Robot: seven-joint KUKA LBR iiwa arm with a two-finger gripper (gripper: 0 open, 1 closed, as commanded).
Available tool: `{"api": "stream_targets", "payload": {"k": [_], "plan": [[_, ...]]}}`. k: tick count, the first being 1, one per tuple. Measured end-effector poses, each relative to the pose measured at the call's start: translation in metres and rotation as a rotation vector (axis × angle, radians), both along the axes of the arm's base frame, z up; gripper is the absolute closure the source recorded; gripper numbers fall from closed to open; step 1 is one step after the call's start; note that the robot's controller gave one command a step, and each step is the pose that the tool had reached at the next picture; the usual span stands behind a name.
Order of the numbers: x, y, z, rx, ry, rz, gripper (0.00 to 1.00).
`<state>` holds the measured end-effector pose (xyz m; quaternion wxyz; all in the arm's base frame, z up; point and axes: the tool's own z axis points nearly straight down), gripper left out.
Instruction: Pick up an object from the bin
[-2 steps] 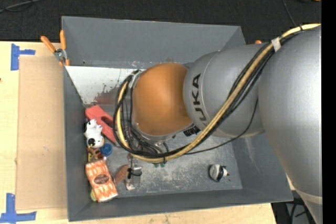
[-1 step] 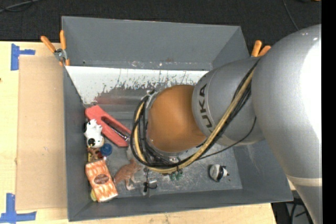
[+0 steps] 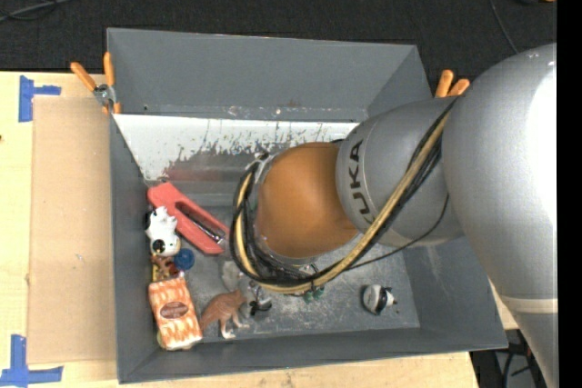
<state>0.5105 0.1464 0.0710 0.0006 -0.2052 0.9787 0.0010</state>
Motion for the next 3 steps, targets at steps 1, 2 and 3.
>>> {"api": "stream_targets", "payload": {"k": [1, 2, 3], "plan": [[0.0, 0.0, 0.0, 0.0, 0.0, -0.001, 1.0], [-0.004, -0.001, 0.051, -0.003, 0.01, 0.019, 1.0], [-0.005, 0.002, 0.127, -0.002, 0.009, 0.024, 1.0]]}}
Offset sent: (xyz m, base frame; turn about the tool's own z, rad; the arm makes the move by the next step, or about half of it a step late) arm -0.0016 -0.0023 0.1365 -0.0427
